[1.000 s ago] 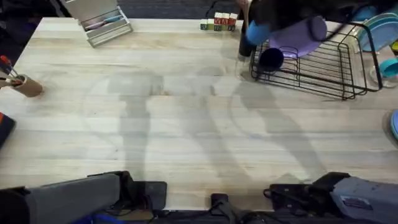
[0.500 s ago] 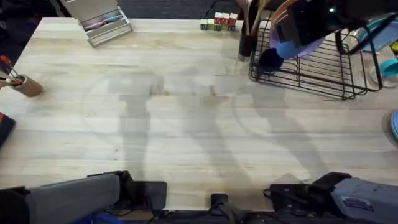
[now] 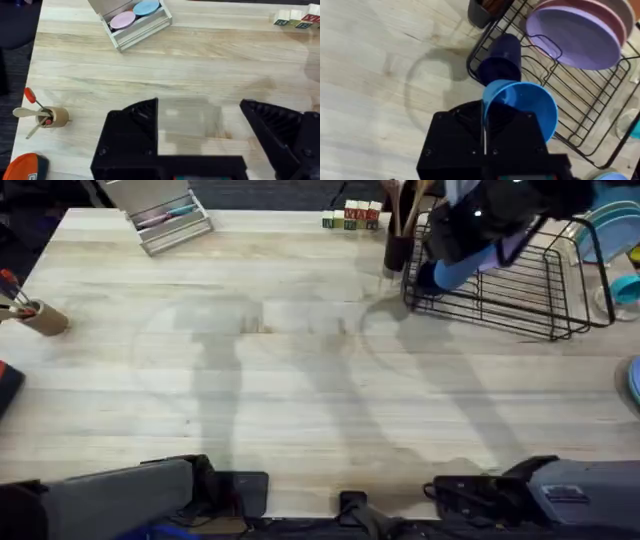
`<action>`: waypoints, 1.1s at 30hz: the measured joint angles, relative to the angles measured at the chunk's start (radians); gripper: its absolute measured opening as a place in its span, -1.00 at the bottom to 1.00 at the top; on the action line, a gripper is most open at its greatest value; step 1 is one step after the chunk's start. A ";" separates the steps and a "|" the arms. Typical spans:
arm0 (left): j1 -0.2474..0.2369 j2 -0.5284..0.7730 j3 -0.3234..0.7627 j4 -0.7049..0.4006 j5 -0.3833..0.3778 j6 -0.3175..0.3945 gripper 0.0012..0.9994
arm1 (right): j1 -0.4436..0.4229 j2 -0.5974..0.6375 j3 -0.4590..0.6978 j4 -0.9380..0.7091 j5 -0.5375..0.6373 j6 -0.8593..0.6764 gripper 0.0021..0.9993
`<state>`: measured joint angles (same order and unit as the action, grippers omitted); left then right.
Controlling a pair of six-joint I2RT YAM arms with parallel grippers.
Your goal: Pick up the cup on the table and put them onto the rack.
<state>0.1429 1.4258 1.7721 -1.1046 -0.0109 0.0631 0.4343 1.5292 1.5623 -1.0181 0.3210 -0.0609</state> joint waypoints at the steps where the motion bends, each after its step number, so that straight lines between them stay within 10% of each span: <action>1: 0.000 0.000 0.000 0.000 0.000 0.000 0.99 | 0.000 0.013 0.000 0.006 0.000 0.000 -0.94; 33: 0.000 0.000 0.000 0.000 0.000 0.000 0.99 | -0.058 0.109 -0.031 0.169 0.001 0.000 -0.94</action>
<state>0.1429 1.4258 1.7721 -1.1046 -0.0109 0.0631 0.3767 1.6386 1.5313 -0.8495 0.3218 -0.0605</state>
